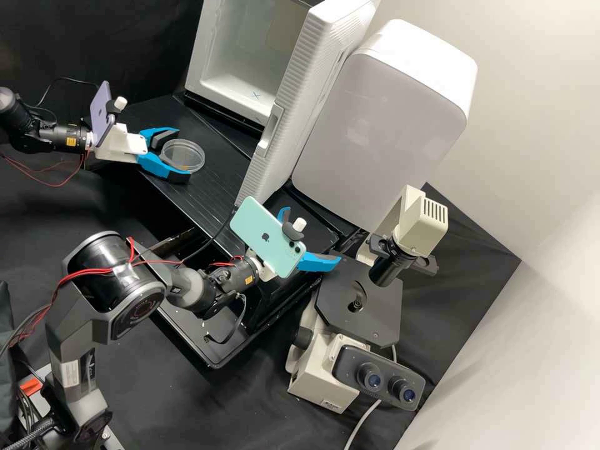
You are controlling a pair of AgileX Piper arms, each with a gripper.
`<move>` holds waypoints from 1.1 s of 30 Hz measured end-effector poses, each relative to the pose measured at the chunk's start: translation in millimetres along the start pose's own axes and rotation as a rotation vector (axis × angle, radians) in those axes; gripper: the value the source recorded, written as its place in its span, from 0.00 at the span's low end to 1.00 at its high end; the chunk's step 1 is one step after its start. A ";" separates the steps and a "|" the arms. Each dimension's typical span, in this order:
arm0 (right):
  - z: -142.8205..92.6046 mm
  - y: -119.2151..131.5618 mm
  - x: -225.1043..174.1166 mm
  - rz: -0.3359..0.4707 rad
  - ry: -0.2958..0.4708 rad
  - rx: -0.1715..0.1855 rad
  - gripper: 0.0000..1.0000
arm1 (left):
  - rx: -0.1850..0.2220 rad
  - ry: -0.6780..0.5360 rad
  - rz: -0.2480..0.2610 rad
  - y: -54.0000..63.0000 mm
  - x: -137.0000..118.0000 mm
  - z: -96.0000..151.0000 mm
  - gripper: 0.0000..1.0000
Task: Place the petri dish in the incubator
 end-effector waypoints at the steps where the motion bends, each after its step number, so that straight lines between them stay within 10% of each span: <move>1: 0.0 0.0 0.0 0.000 0.000 0.000 1.00 | -0.003 0.004 0.002 0.2 -0.6 -0.1 0.00; 33: 0.0 0.0 0.0 0.000 0.000 0.000 1.00 | -0.016 0.008 -0.002 0.4 -1.5 1.7 0.00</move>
